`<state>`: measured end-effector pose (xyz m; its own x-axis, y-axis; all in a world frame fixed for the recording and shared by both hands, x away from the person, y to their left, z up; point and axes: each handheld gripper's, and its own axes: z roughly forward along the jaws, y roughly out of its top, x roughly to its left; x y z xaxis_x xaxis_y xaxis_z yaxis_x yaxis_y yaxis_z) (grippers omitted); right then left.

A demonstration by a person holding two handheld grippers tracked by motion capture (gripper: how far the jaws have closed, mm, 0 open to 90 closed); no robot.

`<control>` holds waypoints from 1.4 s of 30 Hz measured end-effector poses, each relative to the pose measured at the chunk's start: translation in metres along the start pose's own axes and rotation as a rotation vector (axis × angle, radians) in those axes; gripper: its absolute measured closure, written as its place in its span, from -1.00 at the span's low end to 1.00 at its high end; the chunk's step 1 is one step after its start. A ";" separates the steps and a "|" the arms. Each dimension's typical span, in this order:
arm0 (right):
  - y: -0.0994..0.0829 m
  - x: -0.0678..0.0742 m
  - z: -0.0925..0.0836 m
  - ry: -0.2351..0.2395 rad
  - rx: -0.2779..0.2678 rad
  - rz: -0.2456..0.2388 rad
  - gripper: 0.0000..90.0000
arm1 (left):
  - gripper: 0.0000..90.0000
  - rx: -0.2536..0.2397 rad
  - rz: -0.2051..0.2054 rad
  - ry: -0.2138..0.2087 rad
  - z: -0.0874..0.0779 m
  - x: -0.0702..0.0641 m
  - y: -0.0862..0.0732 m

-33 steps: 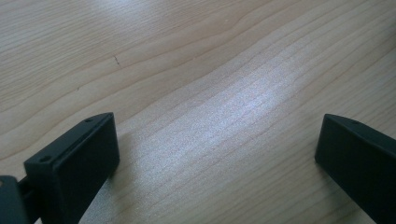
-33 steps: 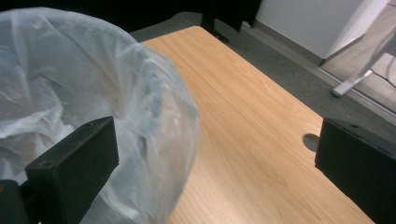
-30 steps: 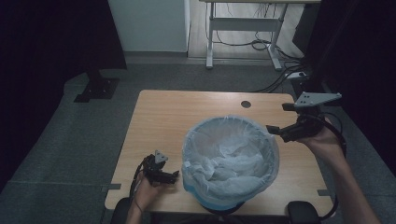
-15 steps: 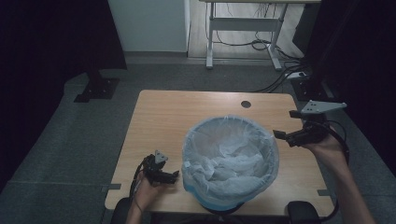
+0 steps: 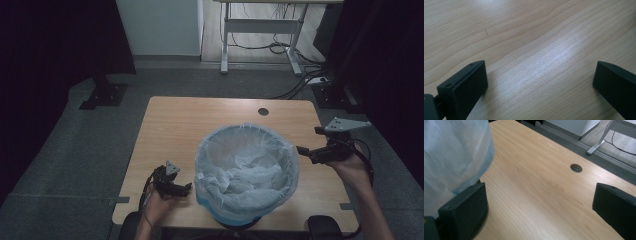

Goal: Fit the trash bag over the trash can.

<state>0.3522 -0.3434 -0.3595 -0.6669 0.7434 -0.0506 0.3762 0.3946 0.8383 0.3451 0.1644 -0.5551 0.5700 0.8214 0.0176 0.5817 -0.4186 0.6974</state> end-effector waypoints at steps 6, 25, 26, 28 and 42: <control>-0.016 -0.002 0.003 -0.023 -0.003 0.015 -1.00 | -1.00 0.001 0.000 0.000 0.000 0.000 0.000; -0.064 -0.006 0.022 -0.071 0.014 0.026 -1.00 | -1.00 0.000 0.000 0.000 0.000 0.000 0.000; -0.067 -0.007 0.023 -0.071 0.016 0.033 -1.00 | -1.00 0.001 0.000 0.000 0.000 0.000 0.000; -0.073 -0.007 0.026 -0.075 0.017 0.036 -1.00 | -1.00 0.000 0.000 0.000 0.000 0.000 0.000; -0.110 -0.007 0.050 -0.097 0.074 0.062 -1.00 | -1.00 0.000 0.000 0.000 0.000 0.000 0.000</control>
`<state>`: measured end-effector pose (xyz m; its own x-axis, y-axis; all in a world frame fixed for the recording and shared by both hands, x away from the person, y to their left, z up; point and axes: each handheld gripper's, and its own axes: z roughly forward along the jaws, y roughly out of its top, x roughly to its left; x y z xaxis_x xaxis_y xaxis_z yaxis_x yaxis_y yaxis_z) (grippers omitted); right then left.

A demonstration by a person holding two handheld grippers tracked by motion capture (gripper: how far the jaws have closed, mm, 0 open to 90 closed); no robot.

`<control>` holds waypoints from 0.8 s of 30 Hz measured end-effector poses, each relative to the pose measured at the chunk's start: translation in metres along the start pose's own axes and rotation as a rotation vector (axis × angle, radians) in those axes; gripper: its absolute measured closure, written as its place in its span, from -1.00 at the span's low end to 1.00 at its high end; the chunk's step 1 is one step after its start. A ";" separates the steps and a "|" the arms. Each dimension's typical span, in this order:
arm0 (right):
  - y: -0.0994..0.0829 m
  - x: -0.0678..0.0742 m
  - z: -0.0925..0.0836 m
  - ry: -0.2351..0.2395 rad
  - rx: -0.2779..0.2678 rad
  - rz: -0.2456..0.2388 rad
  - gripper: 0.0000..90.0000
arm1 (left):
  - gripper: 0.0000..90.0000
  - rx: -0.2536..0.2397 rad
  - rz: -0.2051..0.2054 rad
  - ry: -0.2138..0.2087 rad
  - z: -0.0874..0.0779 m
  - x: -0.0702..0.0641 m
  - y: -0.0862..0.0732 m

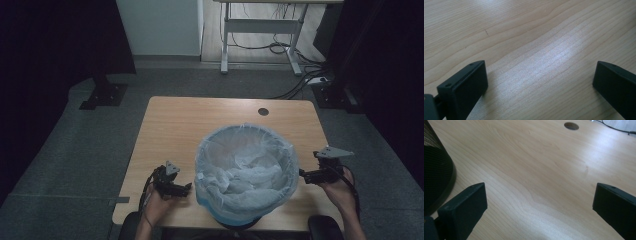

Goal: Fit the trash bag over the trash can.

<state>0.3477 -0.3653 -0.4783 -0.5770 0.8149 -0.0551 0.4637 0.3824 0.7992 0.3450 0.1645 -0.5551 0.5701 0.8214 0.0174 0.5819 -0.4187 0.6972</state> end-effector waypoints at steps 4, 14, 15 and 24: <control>-0.011 0.001 0.008 -0.002 0.017 0.011 -1.00 | -1.00 0.000 0.000 0.000 0.000 0.000 0.000; -0.049 0.000 0.031 0.009 0.069 0.051 -1.00 | -1.00 0.000 0.000 0.000 0.000 0.000 0.000; -0.049 0.000 0.031 0.009 0.069 0.051 -1.00 | -1.00 0.000 0.000 0.000 0.000 0.000 0.000; -0.070 0.006 0.046 0.009 0.126 0.059 -1.00 | -1.00 0.000 -0.001 0.001 0.000 0.000 0.000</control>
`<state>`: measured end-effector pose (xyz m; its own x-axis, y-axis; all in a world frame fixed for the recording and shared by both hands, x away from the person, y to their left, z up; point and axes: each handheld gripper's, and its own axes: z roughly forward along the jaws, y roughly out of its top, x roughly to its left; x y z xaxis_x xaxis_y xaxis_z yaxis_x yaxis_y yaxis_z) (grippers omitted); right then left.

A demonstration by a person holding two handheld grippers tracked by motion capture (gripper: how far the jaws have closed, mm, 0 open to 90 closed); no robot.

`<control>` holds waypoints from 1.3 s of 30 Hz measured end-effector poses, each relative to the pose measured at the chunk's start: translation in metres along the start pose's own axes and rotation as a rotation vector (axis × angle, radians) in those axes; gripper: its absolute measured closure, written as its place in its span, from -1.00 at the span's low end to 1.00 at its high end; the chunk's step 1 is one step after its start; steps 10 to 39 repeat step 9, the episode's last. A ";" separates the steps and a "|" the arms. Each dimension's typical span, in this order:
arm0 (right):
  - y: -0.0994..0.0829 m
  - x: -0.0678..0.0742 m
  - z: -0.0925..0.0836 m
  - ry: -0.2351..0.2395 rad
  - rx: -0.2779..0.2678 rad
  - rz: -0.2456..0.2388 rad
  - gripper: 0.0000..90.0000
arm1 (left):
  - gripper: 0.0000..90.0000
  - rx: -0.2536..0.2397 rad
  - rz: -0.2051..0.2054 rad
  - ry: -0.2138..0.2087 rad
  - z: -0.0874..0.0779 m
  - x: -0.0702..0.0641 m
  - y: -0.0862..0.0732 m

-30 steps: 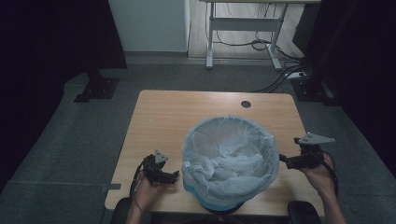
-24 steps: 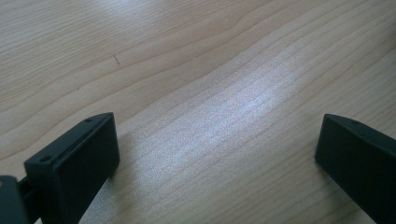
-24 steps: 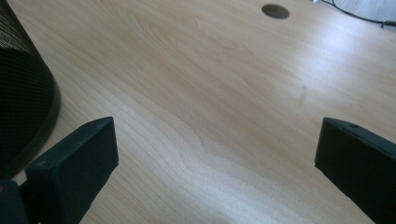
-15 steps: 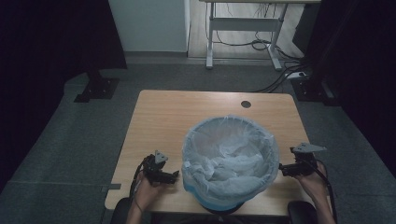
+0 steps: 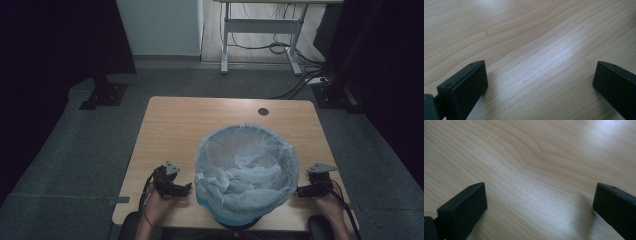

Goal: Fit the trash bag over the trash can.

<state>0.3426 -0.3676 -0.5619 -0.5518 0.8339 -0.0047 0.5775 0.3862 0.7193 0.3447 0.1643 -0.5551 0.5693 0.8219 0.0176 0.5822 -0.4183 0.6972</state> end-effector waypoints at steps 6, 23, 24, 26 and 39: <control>0.000 -0.001 0.000 0.003 0.005 0.015 -1.00 | -1.00 0.000 -0.001 -0.002 0.000 0.000 0.000; 0.000 0.000 0.000 0.003 0.005 0.016 -1.00 | -1.00 0.000 -0.001 -0.002 0.000 0.000 0.000; 0.000 0.000 0.000 0.003 0.005 0.016 -1.00 | -1.00 0.000 -0.001 -0.002 0.000 0.000 0.000; 0.000 0.000 0.000 0.003 0.005 0.016 -1.00 | -1.00 0.000 -0.001 -0.002 0.000 0.000 0.000; 0.000 0.000 0.000 0.003 0.005 0.016 -1.00 | -1.00 0.000 -0.001 -0.002 0.000 0.000 0.000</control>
